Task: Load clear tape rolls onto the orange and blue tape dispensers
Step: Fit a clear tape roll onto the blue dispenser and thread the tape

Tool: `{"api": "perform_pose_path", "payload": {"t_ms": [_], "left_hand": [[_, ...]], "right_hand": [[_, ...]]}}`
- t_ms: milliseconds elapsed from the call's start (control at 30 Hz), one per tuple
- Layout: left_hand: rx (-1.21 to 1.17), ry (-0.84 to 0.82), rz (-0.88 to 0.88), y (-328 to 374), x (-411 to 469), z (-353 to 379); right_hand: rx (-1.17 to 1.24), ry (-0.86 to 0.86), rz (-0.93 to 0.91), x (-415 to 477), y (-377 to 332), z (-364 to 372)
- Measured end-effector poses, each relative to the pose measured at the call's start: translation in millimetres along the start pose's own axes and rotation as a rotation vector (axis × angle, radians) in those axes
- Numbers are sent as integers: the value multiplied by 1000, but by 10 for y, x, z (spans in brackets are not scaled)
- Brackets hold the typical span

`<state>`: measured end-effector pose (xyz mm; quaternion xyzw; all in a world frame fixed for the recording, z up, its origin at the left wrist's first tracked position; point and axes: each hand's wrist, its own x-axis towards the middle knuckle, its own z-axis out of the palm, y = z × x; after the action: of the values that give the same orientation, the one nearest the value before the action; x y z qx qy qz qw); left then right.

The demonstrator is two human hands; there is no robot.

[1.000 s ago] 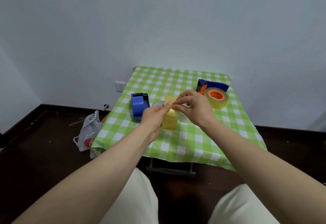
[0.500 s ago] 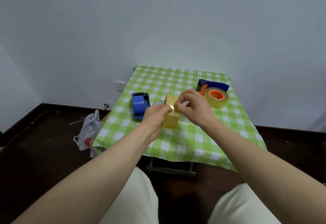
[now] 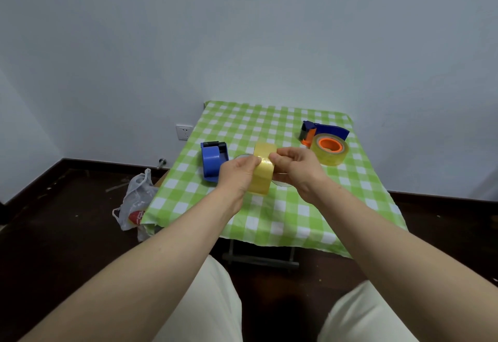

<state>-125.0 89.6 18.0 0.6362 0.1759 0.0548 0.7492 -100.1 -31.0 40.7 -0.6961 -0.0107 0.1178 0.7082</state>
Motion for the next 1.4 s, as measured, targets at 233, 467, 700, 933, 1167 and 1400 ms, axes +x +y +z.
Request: {"api": "perform_pose_path", "payload": {"t_ms": [233,467,700,933,1167,1400], "left_hand": [[-45,-30,26,81,-33,-13],[17,5,77,65,-59,-32],[11,-8,48,86,-59,-33],[10,-84,85,99,-89,-76],[-2,-53,81,124,-84,-47],[-45,-52,55,167,-79,-39]], "right_hand": [[114,36,18,-22,-22,0],[57,44,-27,-78,-18,56],[89,42,-45,-133,-60,84],[182,44,11,-128,-49,74],[121,59,-47,-111,-52,109],[128,66,-29,-89,-68,150]]}}
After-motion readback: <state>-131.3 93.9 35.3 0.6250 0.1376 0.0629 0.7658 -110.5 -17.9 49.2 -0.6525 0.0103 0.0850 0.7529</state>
